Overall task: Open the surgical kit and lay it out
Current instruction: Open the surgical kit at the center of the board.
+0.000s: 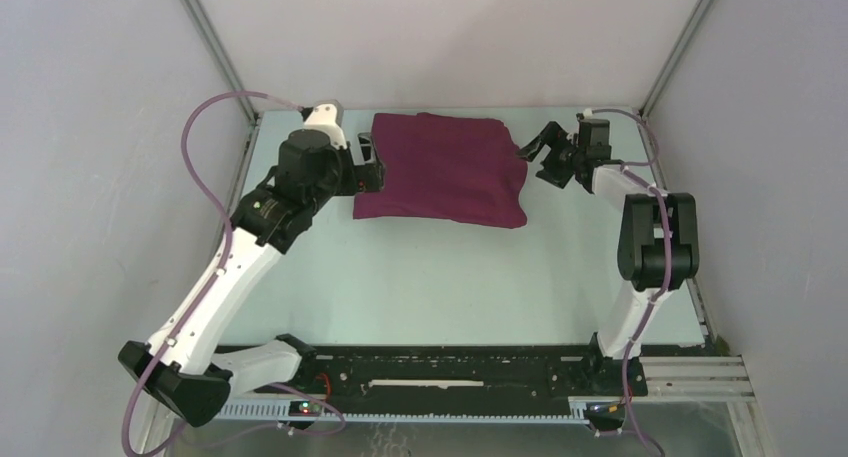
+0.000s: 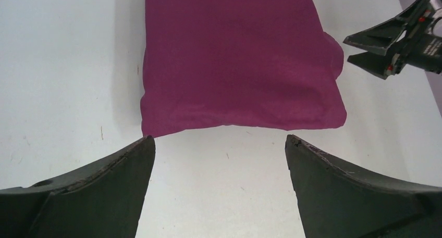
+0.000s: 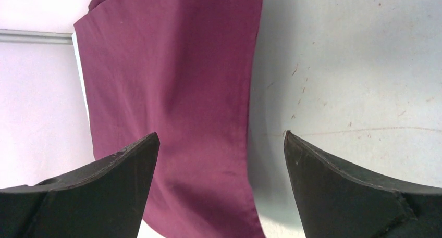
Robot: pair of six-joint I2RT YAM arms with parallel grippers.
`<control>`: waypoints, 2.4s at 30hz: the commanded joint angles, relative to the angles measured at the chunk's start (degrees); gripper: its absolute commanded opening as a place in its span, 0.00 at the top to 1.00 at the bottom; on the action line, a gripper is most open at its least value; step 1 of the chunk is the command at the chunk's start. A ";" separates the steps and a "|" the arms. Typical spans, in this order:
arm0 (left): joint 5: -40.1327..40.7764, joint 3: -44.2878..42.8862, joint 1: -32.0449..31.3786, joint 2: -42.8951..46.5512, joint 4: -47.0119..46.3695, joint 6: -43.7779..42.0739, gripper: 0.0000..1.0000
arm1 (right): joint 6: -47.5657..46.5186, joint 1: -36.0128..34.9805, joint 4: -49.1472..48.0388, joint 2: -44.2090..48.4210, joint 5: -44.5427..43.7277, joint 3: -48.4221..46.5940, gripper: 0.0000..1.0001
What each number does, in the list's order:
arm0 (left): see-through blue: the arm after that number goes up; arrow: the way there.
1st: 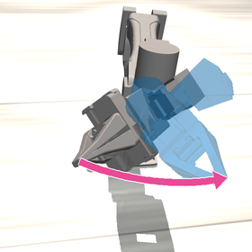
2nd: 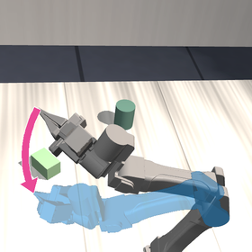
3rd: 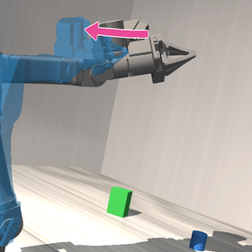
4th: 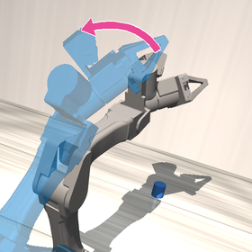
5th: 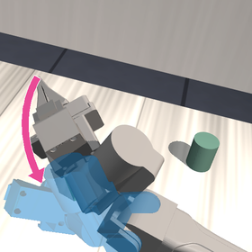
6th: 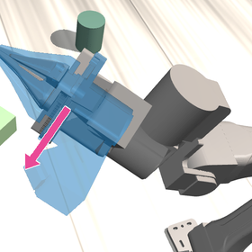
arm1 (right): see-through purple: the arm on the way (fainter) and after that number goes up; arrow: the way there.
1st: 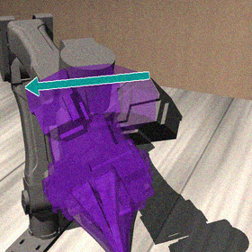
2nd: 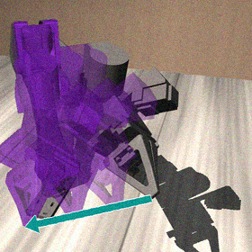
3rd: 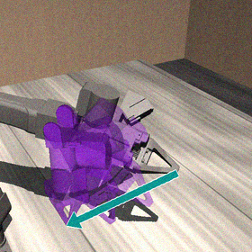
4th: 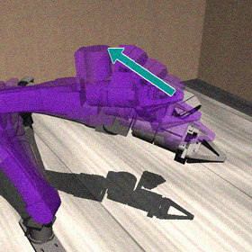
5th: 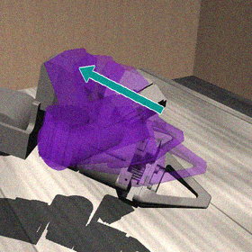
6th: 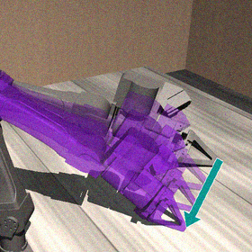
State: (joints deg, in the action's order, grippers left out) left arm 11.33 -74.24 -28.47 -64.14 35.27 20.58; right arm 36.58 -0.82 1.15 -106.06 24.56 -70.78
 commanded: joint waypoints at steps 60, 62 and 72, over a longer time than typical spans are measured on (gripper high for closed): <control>-14.28 4.24 0.52 -27.88 -39.18 11.74 0.16 | 35.75 -26.20 2.41 -13.34 11.17 -35.10 1.00; -13.91 3.55 0.52 -28.49 -39.38 11.85 0.19 | 36.64 -26.86 1.87 -13.10 11.21 -34.89 1.00; -7.16 2.22 0.73 -27.52 -34.82 11.80 0.87 | 32.72 -27.35 5.73 -12.40 9.11 -36.15 0.57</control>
State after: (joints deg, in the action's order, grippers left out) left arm -1.21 -69.69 -27.75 -93.06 -0.93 32.80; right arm 72.05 -27.92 5.43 -119.44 33.30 -102.96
